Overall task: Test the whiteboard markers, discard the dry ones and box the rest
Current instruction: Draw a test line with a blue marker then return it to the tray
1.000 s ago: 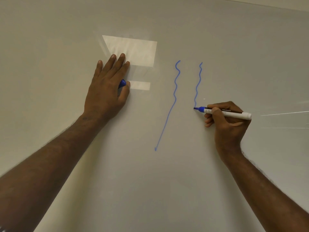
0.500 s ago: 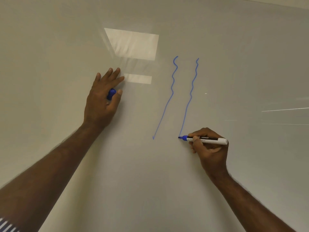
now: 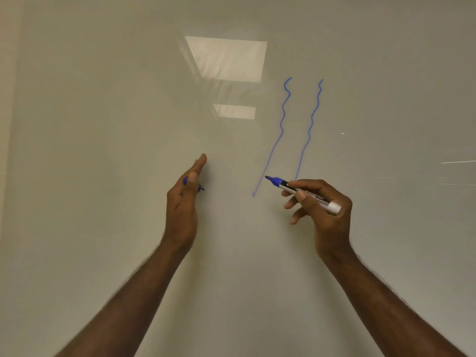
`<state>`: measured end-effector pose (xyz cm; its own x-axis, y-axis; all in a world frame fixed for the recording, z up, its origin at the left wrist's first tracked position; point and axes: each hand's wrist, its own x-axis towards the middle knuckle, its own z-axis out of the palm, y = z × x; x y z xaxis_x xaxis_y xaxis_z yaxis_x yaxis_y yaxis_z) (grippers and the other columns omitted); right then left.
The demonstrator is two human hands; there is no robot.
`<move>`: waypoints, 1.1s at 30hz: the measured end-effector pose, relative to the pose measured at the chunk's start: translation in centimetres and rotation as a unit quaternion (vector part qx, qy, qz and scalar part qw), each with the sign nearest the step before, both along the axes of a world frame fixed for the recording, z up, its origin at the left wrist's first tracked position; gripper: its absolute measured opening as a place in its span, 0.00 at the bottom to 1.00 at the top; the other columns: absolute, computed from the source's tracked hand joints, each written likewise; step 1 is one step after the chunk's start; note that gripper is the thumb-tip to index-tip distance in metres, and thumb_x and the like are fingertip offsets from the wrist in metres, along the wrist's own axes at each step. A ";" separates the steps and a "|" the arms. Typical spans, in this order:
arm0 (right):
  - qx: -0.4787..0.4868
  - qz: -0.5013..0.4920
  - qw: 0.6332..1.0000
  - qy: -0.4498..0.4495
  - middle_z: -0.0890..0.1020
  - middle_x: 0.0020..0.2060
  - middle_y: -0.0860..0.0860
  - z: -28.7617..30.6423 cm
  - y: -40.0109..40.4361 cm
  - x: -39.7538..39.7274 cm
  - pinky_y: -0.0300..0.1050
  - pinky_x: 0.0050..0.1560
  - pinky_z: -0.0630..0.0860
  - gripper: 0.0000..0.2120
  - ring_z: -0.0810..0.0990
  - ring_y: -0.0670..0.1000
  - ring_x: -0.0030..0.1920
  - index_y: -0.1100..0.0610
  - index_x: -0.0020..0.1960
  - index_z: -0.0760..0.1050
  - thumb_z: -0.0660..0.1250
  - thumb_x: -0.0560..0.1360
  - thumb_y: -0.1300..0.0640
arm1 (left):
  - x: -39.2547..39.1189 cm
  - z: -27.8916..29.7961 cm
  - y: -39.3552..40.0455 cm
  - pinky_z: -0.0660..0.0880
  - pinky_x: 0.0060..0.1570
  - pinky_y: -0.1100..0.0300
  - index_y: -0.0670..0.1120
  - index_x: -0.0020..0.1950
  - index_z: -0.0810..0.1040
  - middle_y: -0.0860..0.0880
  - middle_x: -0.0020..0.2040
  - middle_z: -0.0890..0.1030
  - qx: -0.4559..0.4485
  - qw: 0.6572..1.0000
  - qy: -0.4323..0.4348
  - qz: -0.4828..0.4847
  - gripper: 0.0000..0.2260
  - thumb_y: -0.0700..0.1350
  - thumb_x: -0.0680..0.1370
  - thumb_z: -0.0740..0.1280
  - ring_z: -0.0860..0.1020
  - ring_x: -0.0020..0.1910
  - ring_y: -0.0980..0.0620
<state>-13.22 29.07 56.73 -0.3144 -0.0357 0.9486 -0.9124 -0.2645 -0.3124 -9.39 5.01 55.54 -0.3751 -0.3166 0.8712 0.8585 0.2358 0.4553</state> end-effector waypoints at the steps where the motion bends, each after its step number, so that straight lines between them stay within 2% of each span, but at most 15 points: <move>1: 0.011 0.017 1.000 0.004 0.86 0.45 0.60 -0.1 -0.4 0.5 0.48 0.30 0.78 0.10 0.84 0.63 0.39 0.64 0.54 0.82 0.63 0.78 0.65 | 0.4 -0.1 0.5 0.66 0.74 0.59 0.44 0.75 0.72 0.53 0.74 0.74 0.015 0.999 -0.008 -0.040 0.23 0.53 0.84 0.53 0.69 0.74 0.58; 3: 0.026 0.039 0.999 0.013 0.87 0.46 0.59 -0.4 -1.3 1.6 0.48 0.30 0.78 0.13 0.84 0.64 0.39 0.62 0.55 0.83 0.60 0.79 0.65 | 1.2 -0.2 1.6 0.67 0.74 0.54 0.45 0.75 0.70 0.53 0.73 0.75 0.043 0.989 -0.027 -0.138 0.25 0.57 0.84 0.54 0.72 0.73 0.56; 6: 0.035 0.054 0.998 0.029 0.87 0.44 0.59 -0.6 -2.2 3.0 0.48 0.30 0.79 0.11 0.84 0.63 0.36 0.62 0.53 0.82 0.61 0.78 0.65 | 2.3 -0.1 3.5 0.67 0.75 0.50 0.47 0.75 0.69 0.52 0.73 0.75 0.063 0.970 -0.041 -0.231 0.26 0.58 0.81 0.53 0.72 0.73 0.54; 8: 0.043 0.057 0.997 0.043 0.87 0.42 0.58 -0.8 -2.7 3.7 0.47 0.30 0.79 0.08 0.84 0.61 0.35 0.62 0.51 0.81 0.64 0.78 0.62 | 2.7 0.1 4.3 0.67 0.74 0.48 0.47 0.75 0.70 0.51 0.73 0.75 0.082 0.955 -0.041 -0.281 0.27 0.58 0.80 0.54 0.73 0.73 0.53; 11: 0.055 0.052 0.996 0.038 0.87 0.42 0.58 -1.1 -3.0 4.1 0.47 0.30 0.79 0.10 0.85 0.59 0.33 0.63 0.49 0.81 0.64 0.76 0.58 | 3.0 0.6 5.0 0.72 0.71 0.51 0.45 0.75 0.69 0.50 0.73 0.75 0.117 0.935 -0.039 -0.333 0.28 0.57 0.79 0.55 0.73 0.72 0.51; 14: 0.058 0.038 0.997 0.033 0.86 0.42 0.59 -1.3 -3.2 4.3 0.47 0.30 0.79 0.11 0.85 0.59 0.34 0.63 0.49 0.81 0.64 0.76 0.56 | 3.3 0.9 5.6 0.73 0.68 0.53 0.45 0.75 0.70 0.48 0.73 0.75 0.129 0.928 -0.040 -0.349 0.28 0.57 0.78 0.55 0.74 0.72 0.50; 18: 0.055 0.025 0.998 0.032 0.86 0.43 0.56 -1.4 -3.5 4.6 0.46 0.29 0.80 0.10 0.85 0.57 0.34 0.62 0.51 0.81 0.66 0.77 0.56 | 3.4 0.8 6.1 0.70 0.72 0.47 0.46 0.75 0.69 0.49 0.73 0.75 0.126 0.921 -0.046 -0.365 0.29 0.58 0.78 0.55 0.74 0.72 0.50; 21: 0.077 0.016 0.997 0.022 0.86 0.42 0.51 -1.6 -3.6 4.9 0.46 0.29 0.81 0.05 0.85 0.56 0.34 0.59 0.53 0.82 0.69 0.78 0.62 | 3.2 0.6 6.0 0.72 0.71 0.47 0.45 0.76 0.68 0.48 0.73 0.75 0.123 0.918 -0.055 -0.374 0.29 0.58 0.79 0.54 0.75 0.71 0.48; 23: 0.097 0.005 0.995 0.025 0.86 0.43 0.48 -1.5 -3.7 4.9 0.45 0.29 0.81 0.08 0.85 0.56 0.33 0.57 0.54 0.83 0.69 0.78 0.66 | 3.2 0.4 5.9 0.73 0.69 0.48 0.43 0.74 0.70 0.46 0.72 0.76 0.112 0.923 -0.055 -0.364 0.28 0.58 0.81 0.52 0.75 0.71 0.46; 28: 0.109 -0.015 0.994 0.002 0.86 0.43 0.45 -1.3 -4.1 4.6 0.44 0.26 0.79 0.09 0.83 0.55 0.31 0.53 0.56 0.83 0.68 0.78 0.59 | 3.0 0.0 5.8 0.75 0.66 0.47 0.39 0.65 0.77 0.41 0.69 0.78 0.101 0.935 -0.049 -0.336 0.26 0.57 0.83 0.53 0.76 0.70 0.42; 33: 0.099 -0.026 0.995 -0.005 0.86 0.41 0.46 -1.3 -4.7 4.6 0.40 0.25 0.75 0.08 0.79 0.52 0.26 0.54 0.56 0.83 0.70 0.78 0.58 | 2.6 -0.1 6.1 0.68 0.71 0.41 0.46 0.53 0.86 0.38 0.66 0.80 0.102 0.937 -0.037 -0.332 0.27 0.52 0.87 0.47 0.76 0.69 0.39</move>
<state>-8.63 24.34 55.42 -0.3301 -0.2044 0.9215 -0.9199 -0.1493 -0.3627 -6.79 11.09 55.42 -0.6052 -0.1492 0.7820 0.7493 -0.4385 0.4963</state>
